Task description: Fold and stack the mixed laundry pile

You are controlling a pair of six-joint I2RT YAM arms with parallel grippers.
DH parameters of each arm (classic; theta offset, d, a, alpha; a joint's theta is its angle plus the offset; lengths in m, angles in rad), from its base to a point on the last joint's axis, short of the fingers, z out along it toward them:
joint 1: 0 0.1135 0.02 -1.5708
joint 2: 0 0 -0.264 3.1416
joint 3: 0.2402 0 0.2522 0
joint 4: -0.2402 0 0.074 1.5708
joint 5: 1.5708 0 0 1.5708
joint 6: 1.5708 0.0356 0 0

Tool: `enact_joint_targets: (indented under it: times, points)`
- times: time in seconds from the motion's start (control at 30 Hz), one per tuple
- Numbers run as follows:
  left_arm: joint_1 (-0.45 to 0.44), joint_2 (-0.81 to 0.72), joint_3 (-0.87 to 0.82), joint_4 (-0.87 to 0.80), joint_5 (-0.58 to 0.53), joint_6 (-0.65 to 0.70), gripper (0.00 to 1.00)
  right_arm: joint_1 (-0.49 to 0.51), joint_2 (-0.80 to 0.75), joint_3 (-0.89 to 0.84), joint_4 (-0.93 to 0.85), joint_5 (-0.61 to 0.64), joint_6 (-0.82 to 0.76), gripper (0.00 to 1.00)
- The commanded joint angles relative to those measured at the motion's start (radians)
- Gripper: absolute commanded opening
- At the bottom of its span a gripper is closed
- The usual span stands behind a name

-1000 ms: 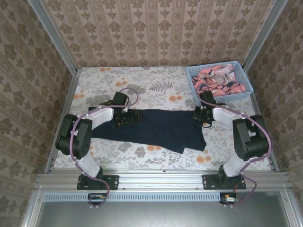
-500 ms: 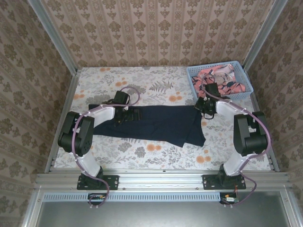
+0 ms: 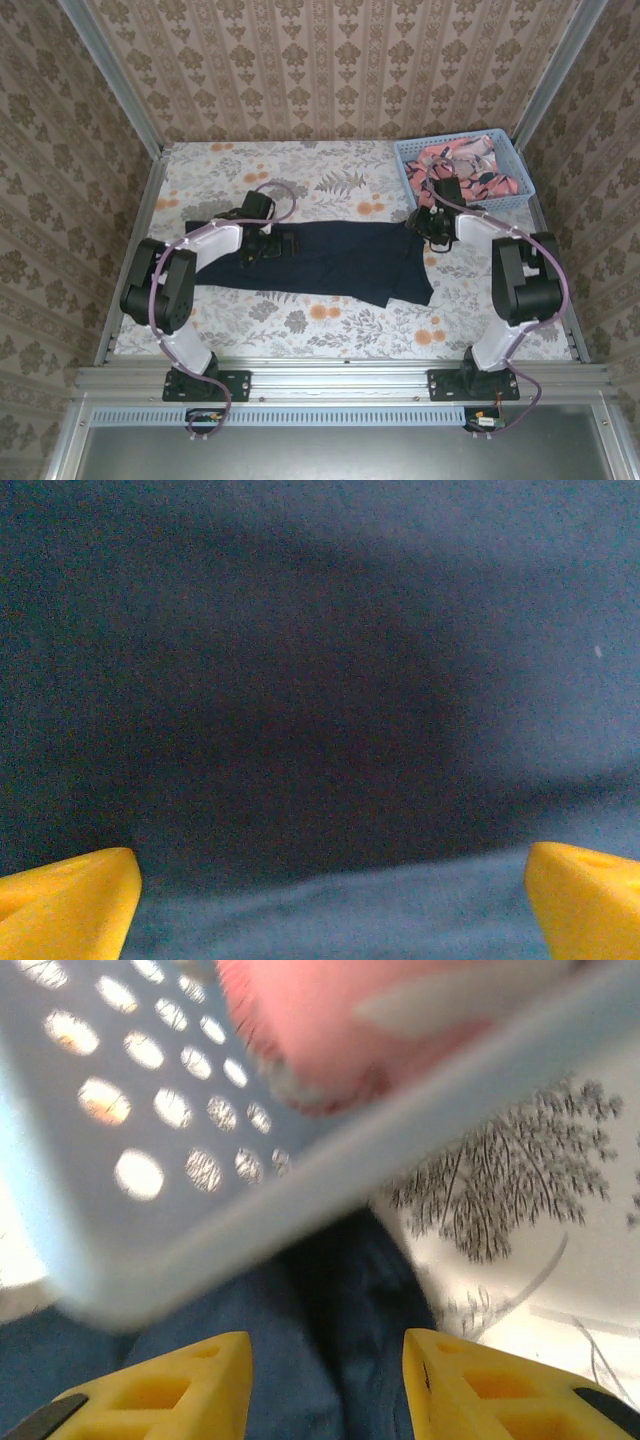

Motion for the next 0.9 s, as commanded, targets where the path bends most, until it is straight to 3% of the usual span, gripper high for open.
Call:
enact_joint_targets:
  times: [0.0,0.33,0.67,0.77,0.87]
  points:
    - [-0.055,-0.088,0.041,-0.099,-0.005,0.009,1.0,0.02,-0.068,-0.059,0.007,-0.038,0.002,0.44]
    - [-0.16,-0.038,-0.065,0.086,0.083,-0.143,1.0,0.046,0.022,-0.049,0.048,-0.056,0.0,0.32]
    - [-0.155,0.041,-0.089,0.124,0.076,-0.146,1.0,0.047,0.024,-0.069,0.052,-0.027,0.001,0.38]
    - [-0.152,0.041,-0.1,0.12,0.075,-0.142,1.0,0.05,0.048,-0.066,0.075,-0.055,0.012,0.32]
    - [-0.152,0.04,-0.111,0.122,0.071,-0.144,1.0,0.052,0.046,-0.062,0.086,-0.056,0.019,0.18]
